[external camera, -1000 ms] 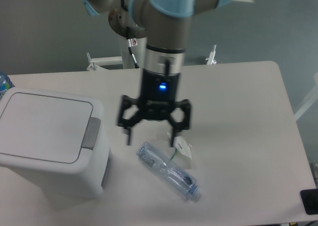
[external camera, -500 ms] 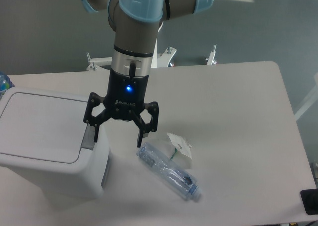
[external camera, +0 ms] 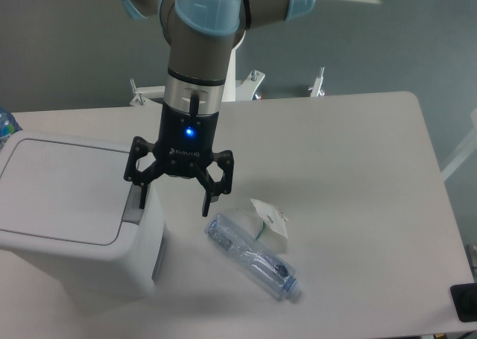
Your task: Open the trash can
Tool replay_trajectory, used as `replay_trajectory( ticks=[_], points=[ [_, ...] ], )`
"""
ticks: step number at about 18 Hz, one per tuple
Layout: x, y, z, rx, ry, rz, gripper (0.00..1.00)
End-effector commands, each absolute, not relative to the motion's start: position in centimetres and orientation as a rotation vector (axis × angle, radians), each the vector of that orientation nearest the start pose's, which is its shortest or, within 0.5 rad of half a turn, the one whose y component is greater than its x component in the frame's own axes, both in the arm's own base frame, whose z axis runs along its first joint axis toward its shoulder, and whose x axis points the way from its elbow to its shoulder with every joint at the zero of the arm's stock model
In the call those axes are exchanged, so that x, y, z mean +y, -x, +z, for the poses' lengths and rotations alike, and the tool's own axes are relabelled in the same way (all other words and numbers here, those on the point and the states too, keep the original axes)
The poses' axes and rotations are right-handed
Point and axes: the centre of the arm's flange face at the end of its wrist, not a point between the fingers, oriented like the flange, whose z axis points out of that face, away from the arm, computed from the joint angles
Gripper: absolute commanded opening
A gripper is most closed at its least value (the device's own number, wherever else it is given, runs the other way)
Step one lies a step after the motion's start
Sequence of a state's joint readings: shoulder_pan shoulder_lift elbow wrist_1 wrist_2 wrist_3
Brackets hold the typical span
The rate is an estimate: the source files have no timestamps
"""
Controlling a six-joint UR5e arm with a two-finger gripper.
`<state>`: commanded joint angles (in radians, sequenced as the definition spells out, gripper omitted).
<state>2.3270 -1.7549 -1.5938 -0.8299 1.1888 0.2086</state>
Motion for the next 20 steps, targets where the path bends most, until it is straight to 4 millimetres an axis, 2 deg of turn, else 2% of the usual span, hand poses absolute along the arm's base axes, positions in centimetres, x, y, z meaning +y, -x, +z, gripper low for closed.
replay_trajectory(
  ticks=[10,14,17,18,20],
  points=[
    [54.9,28.4,46.6,-0.553,2.445,-0.119,1.00],
    [54.9,28.3,47.6,-0.543,2.430,-0.106,1.00],
    [54.0,30.3,48.4,-0.563,2.406,-0.073,1.00],
    [52.7,32.9,49.3,-0.591,2.383,-0.034,1.00],
    [51.4,35.7,50.0,-0.608,2.367,0.009,1.00]
  ],
)
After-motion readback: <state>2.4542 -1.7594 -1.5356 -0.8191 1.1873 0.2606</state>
